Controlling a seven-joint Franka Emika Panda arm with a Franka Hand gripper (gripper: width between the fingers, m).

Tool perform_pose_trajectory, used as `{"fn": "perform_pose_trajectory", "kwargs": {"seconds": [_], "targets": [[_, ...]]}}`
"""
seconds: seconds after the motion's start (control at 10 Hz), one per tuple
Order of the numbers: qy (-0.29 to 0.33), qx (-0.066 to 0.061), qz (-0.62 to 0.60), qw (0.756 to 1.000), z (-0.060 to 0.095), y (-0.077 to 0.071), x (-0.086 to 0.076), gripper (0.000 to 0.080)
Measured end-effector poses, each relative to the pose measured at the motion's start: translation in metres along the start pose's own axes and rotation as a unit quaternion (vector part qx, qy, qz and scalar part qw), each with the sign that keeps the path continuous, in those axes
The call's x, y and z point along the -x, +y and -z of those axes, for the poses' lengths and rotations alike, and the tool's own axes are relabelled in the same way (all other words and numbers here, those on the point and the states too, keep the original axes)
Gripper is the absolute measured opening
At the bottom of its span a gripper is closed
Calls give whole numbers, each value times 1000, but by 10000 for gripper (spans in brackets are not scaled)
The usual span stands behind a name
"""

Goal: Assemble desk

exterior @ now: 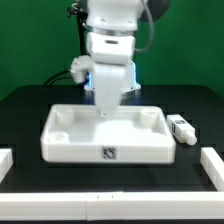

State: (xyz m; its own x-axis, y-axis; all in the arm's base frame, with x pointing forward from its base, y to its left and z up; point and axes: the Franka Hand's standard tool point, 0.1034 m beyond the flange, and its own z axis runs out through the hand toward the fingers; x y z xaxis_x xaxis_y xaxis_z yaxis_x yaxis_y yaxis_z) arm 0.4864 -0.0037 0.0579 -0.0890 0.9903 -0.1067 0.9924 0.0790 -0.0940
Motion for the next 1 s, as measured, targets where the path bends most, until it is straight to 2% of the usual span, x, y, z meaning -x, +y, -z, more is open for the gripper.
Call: {"fn": "perform_pose_trajectory", "kwargs": {"seconds": [0.1, 0.6, 0.8, 0.9, 1.0], "targets": [[4, 8, 0, 1000, -3, 6, -8, 52], [4, 1, -3, 1000, -8, 2, -5, 52], [8, 1, 3, 1000, -18, 16, -15, 52], [11, 8, 12, 1000, -20, 25, -17, 52], [12, -2, 15, 1000, -23, 26, -16, 52]]}}
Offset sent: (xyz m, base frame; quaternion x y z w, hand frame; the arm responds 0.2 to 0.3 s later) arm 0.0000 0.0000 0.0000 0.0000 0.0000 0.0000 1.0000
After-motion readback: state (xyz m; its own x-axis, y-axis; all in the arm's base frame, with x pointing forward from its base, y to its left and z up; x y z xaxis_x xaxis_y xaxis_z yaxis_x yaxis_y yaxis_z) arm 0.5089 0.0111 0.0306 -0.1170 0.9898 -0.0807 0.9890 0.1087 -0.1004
